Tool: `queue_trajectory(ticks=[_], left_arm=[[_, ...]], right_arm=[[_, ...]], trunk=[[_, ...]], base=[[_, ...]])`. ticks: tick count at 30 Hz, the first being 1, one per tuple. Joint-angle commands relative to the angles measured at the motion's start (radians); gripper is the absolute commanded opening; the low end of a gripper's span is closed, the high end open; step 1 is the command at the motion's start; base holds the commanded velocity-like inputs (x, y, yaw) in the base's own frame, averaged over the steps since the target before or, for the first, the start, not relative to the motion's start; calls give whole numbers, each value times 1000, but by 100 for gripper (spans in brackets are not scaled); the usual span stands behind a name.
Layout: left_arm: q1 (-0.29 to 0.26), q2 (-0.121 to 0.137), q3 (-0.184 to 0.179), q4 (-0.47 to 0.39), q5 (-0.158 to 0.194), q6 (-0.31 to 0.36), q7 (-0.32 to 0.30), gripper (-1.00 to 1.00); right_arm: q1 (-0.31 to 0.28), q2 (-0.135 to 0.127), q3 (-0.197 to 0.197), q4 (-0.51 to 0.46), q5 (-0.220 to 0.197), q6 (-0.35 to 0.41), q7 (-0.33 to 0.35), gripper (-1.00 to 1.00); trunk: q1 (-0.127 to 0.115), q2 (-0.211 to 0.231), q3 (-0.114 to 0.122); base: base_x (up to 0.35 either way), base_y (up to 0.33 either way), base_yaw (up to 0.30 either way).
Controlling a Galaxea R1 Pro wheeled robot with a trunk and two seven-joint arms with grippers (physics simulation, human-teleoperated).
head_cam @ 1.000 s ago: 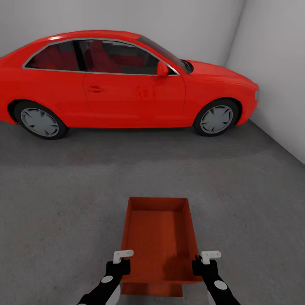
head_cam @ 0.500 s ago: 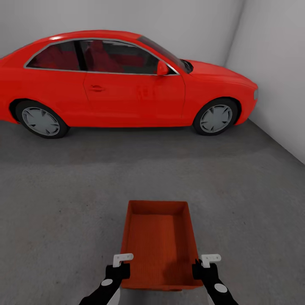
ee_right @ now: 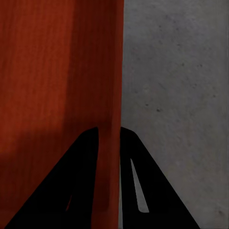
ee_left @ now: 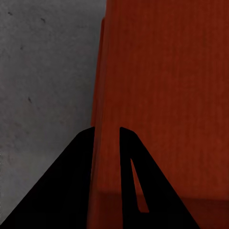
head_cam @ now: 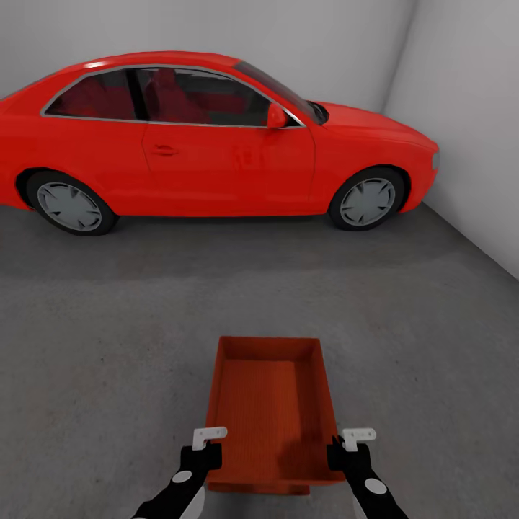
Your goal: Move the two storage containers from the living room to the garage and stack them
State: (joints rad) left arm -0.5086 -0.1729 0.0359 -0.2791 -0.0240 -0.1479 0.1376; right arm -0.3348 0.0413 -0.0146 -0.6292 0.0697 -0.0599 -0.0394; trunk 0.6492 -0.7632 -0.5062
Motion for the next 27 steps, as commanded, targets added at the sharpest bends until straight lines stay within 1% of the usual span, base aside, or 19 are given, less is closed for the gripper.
queue_trajectory(ticks=[1,27], left_arm=[[-2,-2,16,-15,-5,-1,2,-100],[-2,-2,15,-14,-6,-1,2,-100]], right_arm=[[0,1,22,39,5,-3,2,-100],[0,0,23,39,6,-2,3,-100]], trunk=[[0,-1,-1],[0,-1,-1]], base=[[0,0,0],[0,0,0]])
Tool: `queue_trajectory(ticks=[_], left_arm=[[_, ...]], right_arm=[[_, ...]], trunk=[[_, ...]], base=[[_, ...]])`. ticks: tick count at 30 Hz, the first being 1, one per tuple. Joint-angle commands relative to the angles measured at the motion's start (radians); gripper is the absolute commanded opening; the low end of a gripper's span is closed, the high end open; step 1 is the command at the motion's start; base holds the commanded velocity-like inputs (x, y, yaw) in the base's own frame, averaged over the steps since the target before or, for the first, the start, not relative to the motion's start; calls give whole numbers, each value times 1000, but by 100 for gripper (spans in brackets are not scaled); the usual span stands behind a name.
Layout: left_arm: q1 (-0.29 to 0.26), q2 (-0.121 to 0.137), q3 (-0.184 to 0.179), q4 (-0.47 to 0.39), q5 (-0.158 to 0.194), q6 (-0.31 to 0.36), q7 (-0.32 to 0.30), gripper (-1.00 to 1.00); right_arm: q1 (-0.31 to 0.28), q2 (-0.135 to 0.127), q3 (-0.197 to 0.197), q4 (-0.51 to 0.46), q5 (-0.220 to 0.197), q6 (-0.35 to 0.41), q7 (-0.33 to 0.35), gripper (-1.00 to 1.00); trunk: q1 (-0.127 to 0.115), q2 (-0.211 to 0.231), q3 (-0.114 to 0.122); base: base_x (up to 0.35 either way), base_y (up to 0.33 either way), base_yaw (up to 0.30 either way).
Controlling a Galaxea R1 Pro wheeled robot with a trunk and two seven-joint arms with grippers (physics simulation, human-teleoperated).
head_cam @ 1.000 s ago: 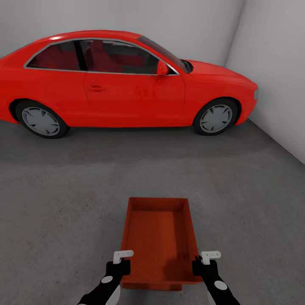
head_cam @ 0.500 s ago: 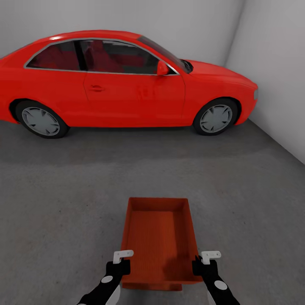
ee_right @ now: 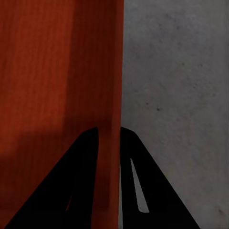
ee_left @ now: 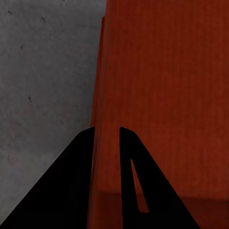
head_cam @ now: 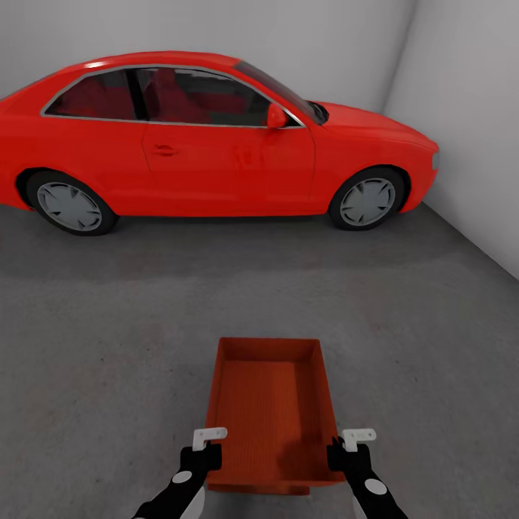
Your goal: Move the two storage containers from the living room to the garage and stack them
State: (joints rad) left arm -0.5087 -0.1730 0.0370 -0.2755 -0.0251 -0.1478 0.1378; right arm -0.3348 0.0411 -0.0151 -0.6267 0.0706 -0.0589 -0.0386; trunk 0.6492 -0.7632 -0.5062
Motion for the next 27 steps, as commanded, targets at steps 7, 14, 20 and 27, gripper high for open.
queue_trajectory(ticks=[7,14,20,27], left_arm=[[-2,-2,14,-19,-5,-1,3,-100],[-2,-2,14,-18,-5,0,4,-100],[-2,-2,14,-18,-5,2,2,-100],[-2,-2,13,-18,-5,4,2,-100]], right_arm=[[0,0,22,36,6,-4,2,-100],[0,0,21,36,6,-4,2,-100],[0,0,22,36,5,-4,2,-100],[0,1,23,36,4,-4,2,-100]], trunk=[[0,-1,-1],[0,-1,-1],[0,-1,-1],[0,-1,-1]], base=[[0,0,0],[0,0,0],[0,0,0],[0,0,0]])
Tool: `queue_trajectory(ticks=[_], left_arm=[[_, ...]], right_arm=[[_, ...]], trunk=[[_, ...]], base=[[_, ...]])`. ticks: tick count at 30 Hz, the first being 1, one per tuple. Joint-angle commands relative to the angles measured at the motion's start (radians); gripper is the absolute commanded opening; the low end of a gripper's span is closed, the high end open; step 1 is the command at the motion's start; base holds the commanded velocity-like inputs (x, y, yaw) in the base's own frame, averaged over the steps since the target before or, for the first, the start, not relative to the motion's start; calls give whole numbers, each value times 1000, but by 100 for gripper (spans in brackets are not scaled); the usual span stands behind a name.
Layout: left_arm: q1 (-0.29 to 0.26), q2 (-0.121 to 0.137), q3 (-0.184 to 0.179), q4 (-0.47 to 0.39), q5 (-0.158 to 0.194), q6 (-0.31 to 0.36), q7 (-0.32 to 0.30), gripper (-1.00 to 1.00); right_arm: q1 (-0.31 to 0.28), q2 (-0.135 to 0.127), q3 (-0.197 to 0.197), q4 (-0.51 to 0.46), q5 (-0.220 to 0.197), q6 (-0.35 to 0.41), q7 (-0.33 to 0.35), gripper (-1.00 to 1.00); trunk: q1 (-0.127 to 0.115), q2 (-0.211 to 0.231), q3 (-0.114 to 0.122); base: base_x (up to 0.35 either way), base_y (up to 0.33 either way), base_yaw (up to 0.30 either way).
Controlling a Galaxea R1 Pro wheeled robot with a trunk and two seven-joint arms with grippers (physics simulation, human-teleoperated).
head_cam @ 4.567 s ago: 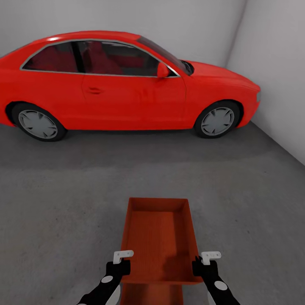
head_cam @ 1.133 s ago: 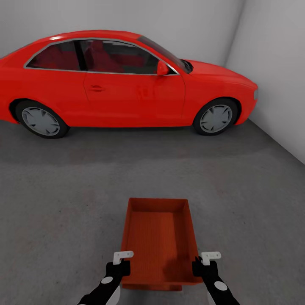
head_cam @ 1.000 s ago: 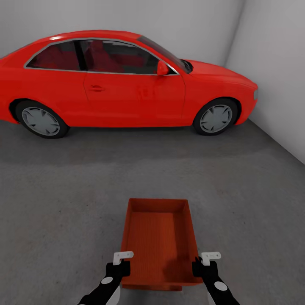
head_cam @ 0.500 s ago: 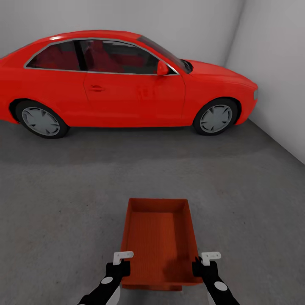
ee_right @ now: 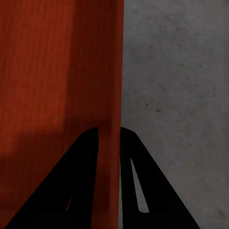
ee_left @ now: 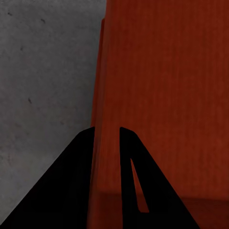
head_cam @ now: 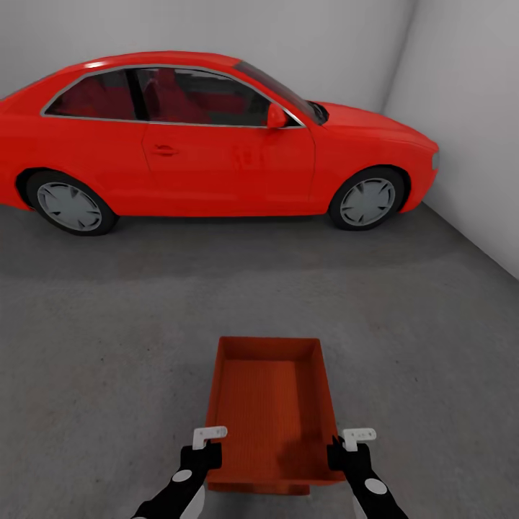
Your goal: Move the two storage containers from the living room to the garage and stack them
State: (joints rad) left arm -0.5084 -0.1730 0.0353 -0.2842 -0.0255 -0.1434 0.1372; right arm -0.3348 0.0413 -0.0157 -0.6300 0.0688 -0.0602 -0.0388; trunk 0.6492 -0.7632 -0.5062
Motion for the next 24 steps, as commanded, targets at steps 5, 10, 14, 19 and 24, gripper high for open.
queue_trajectory(ticks=[5,10,14,19,24], left_arm=[[-2,-1,15,-9,-5,-1,2,-100],[-2,-1,15,-9,-5,0,2,-100],[-2,-1,15,-9,-5,1,2,-100],[-2,-1,15,-9,-5,1,2,-100],[-2,-1,15,-9,-5,0,3,-100]], right_arm=[[0,0,23,39,5,-3,2,-100],[0,0,23,39,5,-3,2,-100],[0,1,23,39,5,-3,2,-100],[0,1,23,39,5,-3,2,-100],[0,1,23,39,5,-3,2,-100]], trunk=[[0,-1,-1],[0,-1,-1],[0,-1,-1],[0,-1,-1],[0,-1,-1]], base=[[0,0,0],[0,0,-26],[0,0,-106],[0,0,-6],[0,0,0]])
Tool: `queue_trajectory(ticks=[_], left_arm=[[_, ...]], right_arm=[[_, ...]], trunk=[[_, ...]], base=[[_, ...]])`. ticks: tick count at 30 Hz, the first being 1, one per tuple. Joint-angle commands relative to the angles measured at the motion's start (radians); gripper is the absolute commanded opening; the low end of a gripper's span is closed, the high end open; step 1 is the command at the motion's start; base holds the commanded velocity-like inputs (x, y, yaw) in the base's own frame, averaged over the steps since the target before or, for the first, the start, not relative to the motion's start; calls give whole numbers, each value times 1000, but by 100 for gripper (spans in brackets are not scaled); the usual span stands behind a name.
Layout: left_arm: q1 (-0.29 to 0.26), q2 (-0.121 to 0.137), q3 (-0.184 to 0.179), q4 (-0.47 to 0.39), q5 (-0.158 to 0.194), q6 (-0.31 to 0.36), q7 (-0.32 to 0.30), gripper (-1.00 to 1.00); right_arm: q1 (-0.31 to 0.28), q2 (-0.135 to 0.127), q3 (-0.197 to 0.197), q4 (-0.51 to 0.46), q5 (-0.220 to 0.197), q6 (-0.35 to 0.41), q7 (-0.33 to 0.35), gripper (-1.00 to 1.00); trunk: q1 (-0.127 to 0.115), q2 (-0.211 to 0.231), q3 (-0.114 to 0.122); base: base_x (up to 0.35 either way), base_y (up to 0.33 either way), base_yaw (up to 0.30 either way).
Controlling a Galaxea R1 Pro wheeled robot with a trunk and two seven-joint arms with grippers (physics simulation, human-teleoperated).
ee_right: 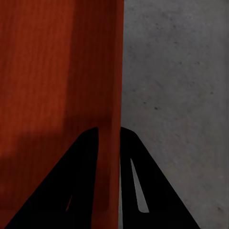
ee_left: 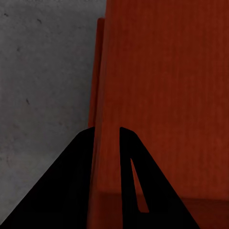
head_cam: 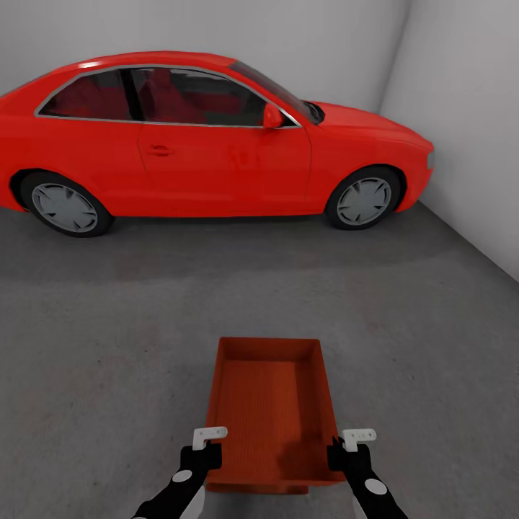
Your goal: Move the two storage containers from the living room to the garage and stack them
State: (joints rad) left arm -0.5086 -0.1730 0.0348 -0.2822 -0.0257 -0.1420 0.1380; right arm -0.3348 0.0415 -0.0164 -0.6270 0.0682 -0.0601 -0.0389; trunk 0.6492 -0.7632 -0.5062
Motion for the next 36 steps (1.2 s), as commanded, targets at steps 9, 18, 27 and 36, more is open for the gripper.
queue_trajectory(ticks=[9,18,27,36], left_arm=[[-2,-2,16,-11,-5,-1,2,-100],[-2,-2,15,-11,-5,1,1,-100],[-2,-2,15,-11,-5,1,1,-100],[-2,-2,16,-11,-4,-4,1,-100]], right_arm=[[0,1,24,36,5,-3,2,-100],[0,0,24,36,5,-3,2,-100],[0,0,24,36,5,-3,2,-100],[0,0,24,36,6,-2,2,-100]], trunk=[[0,-1,-1],[0,-1,-1],[0,-1,-1],[0,-1,-1]], base=[[0,0,0],[-21,41,0],[-1,2,0],[0,0,0]])
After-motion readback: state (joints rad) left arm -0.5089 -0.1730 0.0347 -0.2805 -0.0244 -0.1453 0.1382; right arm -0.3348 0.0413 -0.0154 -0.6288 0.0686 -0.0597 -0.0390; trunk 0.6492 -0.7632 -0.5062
